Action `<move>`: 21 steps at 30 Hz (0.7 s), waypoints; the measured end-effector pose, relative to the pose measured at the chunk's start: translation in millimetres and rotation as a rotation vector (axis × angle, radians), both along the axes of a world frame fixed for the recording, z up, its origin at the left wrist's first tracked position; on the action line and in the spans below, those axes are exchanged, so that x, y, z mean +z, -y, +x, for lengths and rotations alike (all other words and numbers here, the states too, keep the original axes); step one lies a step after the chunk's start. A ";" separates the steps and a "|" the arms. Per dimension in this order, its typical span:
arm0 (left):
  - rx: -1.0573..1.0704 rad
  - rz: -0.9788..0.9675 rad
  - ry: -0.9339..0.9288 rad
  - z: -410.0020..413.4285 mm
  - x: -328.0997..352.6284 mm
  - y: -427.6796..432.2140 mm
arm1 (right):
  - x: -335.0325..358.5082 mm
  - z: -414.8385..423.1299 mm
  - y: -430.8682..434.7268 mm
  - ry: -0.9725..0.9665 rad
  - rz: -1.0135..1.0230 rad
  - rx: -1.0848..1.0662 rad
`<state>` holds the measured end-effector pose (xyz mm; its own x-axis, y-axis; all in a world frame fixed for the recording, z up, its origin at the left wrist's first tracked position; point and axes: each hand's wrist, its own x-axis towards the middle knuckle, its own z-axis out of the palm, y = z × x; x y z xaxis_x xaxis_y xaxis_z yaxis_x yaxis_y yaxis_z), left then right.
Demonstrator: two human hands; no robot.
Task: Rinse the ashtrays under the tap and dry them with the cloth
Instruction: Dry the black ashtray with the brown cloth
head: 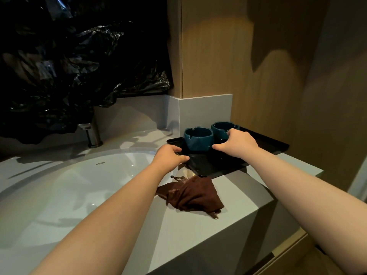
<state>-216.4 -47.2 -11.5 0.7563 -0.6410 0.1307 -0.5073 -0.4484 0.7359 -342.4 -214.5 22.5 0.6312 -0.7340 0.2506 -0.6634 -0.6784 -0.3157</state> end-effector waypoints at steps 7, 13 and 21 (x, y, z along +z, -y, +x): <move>0.024 -0.037 0.077 2.8 -9.7 0.9 | -19.7 5.5 8.9 0.064 0.011 -0.018; 0.026 -0.045 0.127 -1.1 -11.6 -0.2 | -19.9 -2.2 16.1 0.148 0.238 0.122; 0.040 -0.032 0.165 -5.4 -9.8 -3.1 | -22.3 5.0 19.4 0.185 0.202 0.058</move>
<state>-221.8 -44.1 -21.4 0.7474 -0.6045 0.2756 -0.6050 -0.4480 0.6582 -337.5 -233.9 0.2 0.6306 -0.7449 0.2180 -0.5440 -0.6245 -0.5604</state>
